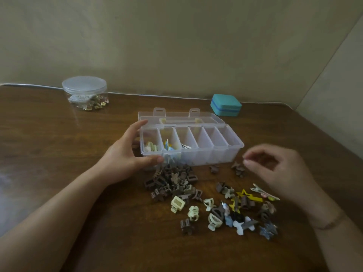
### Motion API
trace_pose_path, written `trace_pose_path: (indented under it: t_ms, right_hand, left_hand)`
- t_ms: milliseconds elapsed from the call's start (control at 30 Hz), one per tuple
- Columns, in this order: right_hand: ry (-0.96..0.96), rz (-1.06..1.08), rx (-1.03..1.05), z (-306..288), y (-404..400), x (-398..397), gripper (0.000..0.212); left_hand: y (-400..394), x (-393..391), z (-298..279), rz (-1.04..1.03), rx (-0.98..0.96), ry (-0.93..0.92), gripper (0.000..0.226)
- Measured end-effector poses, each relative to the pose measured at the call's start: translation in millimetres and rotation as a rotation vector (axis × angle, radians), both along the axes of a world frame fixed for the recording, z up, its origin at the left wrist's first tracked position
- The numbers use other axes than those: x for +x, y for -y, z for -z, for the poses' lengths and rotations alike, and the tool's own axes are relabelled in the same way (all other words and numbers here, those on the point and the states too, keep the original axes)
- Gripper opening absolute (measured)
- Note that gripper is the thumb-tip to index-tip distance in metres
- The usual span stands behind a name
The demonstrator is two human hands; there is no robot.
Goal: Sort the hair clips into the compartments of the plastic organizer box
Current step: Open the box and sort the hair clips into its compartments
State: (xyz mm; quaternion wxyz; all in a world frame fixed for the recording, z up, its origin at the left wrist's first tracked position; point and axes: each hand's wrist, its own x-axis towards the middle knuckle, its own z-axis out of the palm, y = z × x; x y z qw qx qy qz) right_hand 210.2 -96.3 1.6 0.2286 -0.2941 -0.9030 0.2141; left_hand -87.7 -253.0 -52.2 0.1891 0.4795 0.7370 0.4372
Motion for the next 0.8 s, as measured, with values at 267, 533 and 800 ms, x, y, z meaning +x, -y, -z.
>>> trace_pose_path:
  t_ms: [267,533,800]
  right_hand:
    - [0.214,0.136,-0.038,36,-3,45,0.027]
    - [0.118,0.146,-0.028,-3,-5,5,0.027]
    - [-0.379,-0.123,-0.159,-29,-3,-127,0.010]
  left_hand:
    - [0,4,-1,-0.008,0.002,-0.002,0.110]
    - [0,1,1,0.003,0.002,0.007,0.111]
    - [0,-4,4,0.031,-0.001,0.026,0.121]
